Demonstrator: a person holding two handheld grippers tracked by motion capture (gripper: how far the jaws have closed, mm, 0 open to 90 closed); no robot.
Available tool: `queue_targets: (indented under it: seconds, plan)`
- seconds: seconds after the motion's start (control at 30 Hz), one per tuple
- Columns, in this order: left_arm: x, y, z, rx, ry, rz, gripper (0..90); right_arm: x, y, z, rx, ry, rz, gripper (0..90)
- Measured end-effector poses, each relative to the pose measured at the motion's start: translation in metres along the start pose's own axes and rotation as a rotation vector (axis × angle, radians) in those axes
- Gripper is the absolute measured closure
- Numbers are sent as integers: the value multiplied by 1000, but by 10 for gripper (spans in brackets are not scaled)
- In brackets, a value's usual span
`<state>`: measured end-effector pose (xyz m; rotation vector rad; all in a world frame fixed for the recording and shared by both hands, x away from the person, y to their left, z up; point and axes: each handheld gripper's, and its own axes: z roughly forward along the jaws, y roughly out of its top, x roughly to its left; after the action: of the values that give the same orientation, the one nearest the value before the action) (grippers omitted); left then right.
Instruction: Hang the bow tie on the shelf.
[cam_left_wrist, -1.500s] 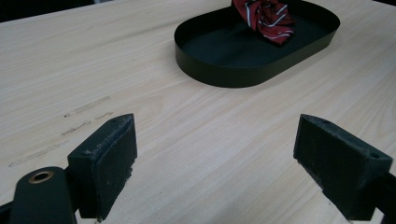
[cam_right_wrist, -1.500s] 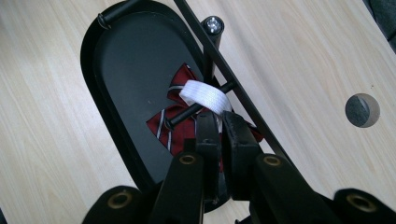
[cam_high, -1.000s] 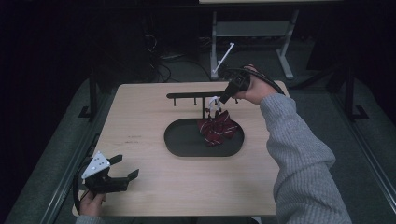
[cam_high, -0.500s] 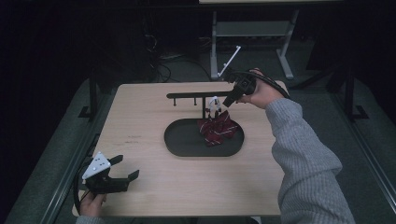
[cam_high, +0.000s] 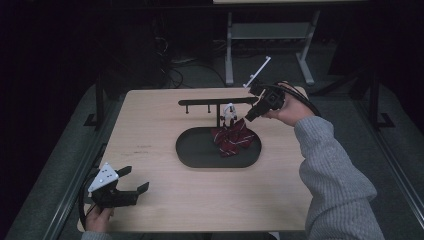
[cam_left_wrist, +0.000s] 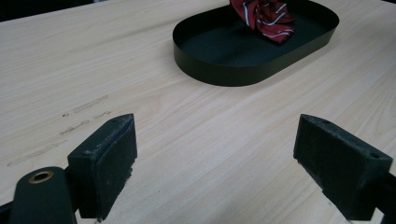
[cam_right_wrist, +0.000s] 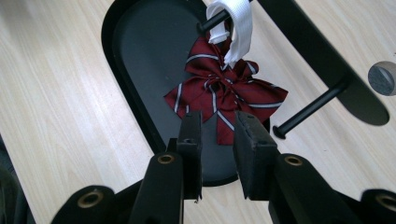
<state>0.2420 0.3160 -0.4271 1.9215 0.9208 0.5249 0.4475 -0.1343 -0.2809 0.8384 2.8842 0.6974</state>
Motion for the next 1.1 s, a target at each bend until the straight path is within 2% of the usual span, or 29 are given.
queue_targets:
  seconds: [0.67,1.1]
  plan:
    - [-1,0,0,-3,1,-8,131,5,-24,3,-34,16,16,680]
    - [-1,-1,0,-5,7,-13,131,9,-43,4,-42,6,33,632]
